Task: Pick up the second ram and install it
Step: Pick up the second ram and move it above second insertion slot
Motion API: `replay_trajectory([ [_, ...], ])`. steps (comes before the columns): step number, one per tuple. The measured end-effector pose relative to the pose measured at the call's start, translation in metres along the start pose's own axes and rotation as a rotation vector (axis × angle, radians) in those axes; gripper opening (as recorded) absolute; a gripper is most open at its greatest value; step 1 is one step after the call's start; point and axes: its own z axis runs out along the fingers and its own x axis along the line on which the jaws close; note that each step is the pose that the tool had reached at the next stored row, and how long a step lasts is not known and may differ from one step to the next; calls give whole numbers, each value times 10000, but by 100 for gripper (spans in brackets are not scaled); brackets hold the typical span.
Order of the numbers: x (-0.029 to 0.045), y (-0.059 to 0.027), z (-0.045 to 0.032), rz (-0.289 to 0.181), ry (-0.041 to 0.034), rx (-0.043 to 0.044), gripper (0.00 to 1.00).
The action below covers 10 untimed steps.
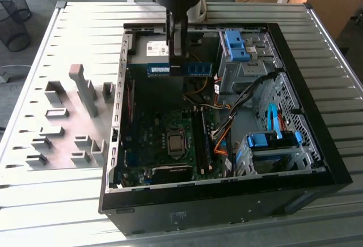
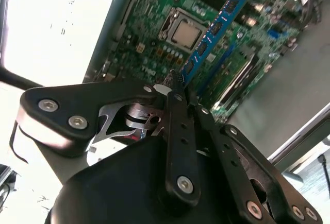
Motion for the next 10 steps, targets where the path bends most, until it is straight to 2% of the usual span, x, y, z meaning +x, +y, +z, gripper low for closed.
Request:
replay_trajectory([
  [6, -11, -231, 5, -2, 0, 0, 14],
  [10, -17, -353, 9, -2, -1, 0, 14],
])
